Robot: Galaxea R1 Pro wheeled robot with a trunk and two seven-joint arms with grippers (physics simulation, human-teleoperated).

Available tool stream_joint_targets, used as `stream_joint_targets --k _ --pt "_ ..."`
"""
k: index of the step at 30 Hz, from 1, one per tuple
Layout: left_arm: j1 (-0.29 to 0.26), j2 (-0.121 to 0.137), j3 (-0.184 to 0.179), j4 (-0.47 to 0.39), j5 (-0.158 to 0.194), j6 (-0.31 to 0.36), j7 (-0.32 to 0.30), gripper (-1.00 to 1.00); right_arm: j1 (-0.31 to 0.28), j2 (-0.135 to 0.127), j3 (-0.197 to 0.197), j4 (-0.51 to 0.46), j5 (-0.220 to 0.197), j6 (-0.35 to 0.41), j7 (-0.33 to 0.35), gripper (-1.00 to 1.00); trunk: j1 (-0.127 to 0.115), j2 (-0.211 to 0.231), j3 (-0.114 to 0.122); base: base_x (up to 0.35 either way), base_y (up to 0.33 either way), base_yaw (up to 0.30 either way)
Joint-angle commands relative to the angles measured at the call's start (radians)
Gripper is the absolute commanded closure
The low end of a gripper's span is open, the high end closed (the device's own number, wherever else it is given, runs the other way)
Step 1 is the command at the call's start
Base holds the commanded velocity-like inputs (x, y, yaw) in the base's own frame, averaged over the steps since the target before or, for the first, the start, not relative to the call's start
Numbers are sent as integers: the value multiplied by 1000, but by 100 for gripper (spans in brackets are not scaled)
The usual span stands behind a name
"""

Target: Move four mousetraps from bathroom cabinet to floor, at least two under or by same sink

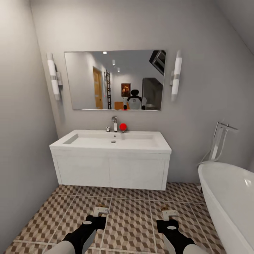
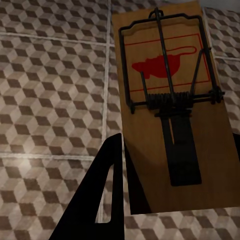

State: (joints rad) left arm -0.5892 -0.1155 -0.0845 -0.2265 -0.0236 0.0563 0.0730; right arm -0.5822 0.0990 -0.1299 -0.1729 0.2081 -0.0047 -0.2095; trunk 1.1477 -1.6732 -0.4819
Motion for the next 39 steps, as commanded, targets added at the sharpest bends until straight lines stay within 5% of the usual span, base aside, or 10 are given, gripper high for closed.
stream_joint_targets --k 1,39 --pt "0 0 -8 -2 -4 6 6 100 -1 1 -8 0 9 -1 -1 100 4 -8 -4 0 0 0" --pt "0 1 -6 1 -1 4 5 100 -1 1 -5 4 11 -26 -1 100 150 -274 -123 0 0 0"
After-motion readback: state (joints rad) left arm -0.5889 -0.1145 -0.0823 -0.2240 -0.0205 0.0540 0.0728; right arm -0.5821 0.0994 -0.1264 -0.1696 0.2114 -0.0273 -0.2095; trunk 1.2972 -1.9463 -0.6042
